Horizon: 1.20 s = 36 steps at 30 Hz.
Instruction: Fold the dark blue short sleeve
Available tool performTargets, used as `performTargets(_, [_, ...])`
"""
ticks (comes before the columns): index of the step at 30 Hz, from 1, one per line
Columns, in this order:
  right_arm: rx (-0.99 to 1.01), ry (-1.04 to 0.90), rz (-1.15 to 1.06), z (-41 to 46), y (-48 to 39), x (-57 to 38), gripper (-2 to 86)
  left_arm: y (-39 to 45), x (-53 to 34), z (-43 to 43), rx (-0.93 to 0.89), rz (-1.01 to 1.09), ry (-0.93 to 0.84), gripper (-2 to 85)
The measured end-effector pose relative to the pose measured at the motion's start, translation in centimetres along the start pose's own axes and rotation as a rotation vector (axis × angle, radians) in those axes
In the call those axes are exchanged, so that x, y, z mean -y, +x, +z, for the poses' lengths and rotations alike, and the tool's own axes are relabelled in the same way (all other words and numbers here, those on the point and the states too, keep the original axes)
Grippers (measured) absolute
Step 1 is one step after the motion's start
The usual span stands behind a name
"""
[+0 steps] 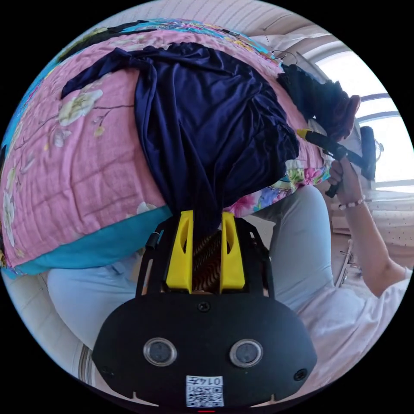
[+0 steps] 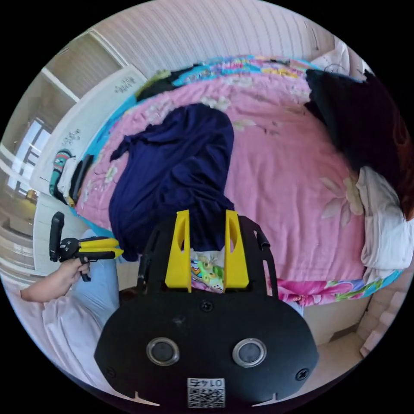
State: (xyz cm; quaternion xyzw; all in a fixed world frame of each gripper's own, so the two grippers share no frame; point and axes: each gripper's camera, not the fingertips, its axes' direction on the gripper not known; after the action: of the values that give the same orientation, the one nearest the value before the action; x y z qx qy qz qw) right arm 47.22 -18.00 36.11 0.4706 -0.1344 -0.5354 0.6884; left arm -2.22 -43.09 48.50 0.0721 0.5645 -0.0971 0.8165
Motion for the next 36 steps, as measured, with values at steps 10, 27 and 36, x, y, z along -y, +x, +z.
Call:
performTargets(10, [-0.087,-0.025,-0.007,-4.4,-0.1,-5.5,0.9,-2.6,0.4,-1.3,0.033,0.004,0.02,6.1])
performTargets(27, [-0.082,-0.07,0.035,-10.2,-3.4,-9.4,5.5,-3.9,0.2,-2.0,-0.06,-0.043,-0.067,6.9])
performTargets(36, [0.001,-0.099,0.036,-11.8,-6.3,-8.1,8.9,-4.4,-3.6,-10.2,-0.144,0.019,-0.037,-0.9])
